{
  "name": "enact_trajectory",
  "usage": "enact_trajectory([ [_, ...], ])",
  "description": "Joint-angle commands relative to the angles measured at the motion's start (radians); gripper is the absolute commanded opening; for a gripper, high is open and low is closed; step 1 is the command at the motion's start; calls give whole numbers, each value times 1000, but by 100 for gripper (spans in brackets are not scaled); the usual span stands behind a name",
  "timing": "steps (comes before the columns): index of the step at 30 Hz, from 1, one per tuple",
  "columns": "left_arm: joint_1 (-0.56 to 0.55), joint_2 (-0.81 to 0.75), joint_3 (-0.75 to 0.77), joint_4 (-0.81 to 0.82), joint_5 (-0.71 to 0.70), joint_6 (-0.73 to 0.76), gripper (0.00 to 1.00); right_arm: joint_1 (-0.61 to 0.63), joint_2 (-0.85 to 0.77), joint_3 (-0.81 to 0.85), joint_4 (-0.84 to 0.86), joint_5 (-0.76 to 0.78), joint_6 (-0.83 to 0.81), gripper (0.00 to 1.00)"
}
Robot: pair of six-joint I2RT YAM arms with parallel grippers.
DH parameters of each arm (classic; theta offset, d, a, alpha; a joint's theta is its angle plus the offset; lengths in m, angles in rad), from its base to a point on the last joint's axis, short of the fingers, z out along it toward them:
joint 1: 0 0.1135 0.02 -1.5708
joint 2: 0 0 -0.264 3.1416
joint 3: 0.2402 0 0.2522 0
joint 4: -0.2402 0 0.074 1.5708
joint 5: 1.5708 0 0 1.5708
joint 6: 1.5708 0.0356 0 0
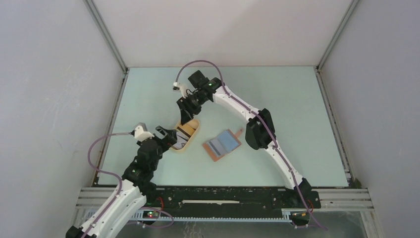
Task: Put the credit cards into the card holder
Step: Pick up the credit card from the storage box.
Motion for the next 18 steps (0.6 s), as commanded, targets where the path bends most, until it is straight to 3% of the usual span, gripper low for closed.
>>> enact_trajectory([
  [1,33,-4,-24,-10,15,-46,98,19,26,16,32,51,47,63],
  [18,86,63,-28,27,89,-54,96,41,60,-7,48,191,89,64],
])
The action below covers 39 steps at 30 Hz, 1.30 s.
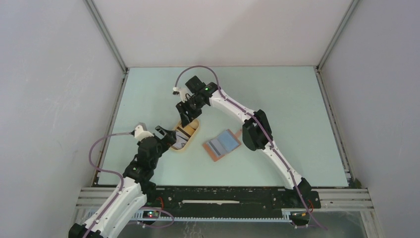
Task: Put the credit cards into the card holder
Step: Pick up the credit card from the storage box.
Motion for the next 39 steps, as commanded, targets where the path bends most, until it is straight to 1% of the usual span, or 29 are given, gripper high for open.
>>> enact_trajectory([
  [1,16,4,-23,32,22,-17,96,12,6,-8,21,31,21,64],
  [23,33,17,-29,49,50,-16,95,32,11,-57,19,23,21,63],
  [26,34,17,-30,50,51,-15,94,34,1,-58,17,-1,26,61],
  [32,37,17,-31,54,56,-15,94,33,-29,-62,17,-51,45,54],
  [39,40,17,-33,60,62,-15,93,32,-46,-75,21,-117,78,51],
])
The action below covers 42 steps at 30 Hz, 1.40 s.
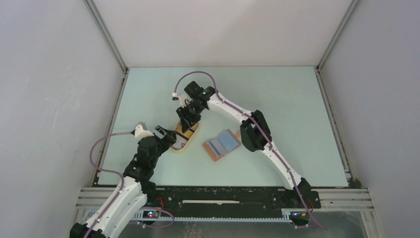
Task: Put the credit cards into the card holder
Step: Pick up the credit card from the storage box.
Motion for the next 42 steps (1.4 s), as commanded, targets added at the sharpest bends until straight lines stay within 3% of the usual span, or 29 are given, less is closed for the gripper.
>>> enact_trajectory([
  [1,12,1,-33,37,13,-9,93,11,-50,-9,13,-89,55,51],
  [13,17,1,-36,43,19,-9,92,-5,-70,-19,25,-175,100,48],
  [29,21,-2,-41,50,29,-9,91,-13,-96,-67,59,-295,136,31],
  [42,26,-2,-44,58,35,-7,90,-5,-76,-83,76,-264,135,32],
])
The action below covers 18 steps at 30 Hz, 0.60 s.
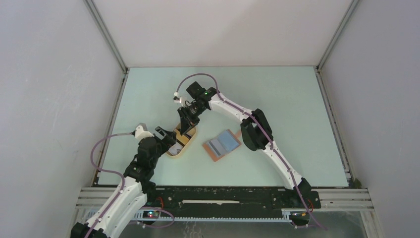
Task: Put the credit cards into the card holder
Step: Pick up the credit card from the storage box.
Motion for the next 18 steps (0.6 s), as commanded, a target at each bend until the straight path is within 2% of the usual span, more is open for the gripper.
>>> enact_trajectory([
  [1,13,-5,-26,44,12,-7,90,18,-60,-4,3,34,-13,32],
  [6,14,-6,-27,46,15,-7,90,23,-54,-7,9,33,2,32],
  [11,16,-6,-30,50,19,-7,90,19,-56,-26,43,-32,46,33],
  [18,17,-3,-30,53,22,-7,90,14,-57,-46,84,-100,101,38],
])
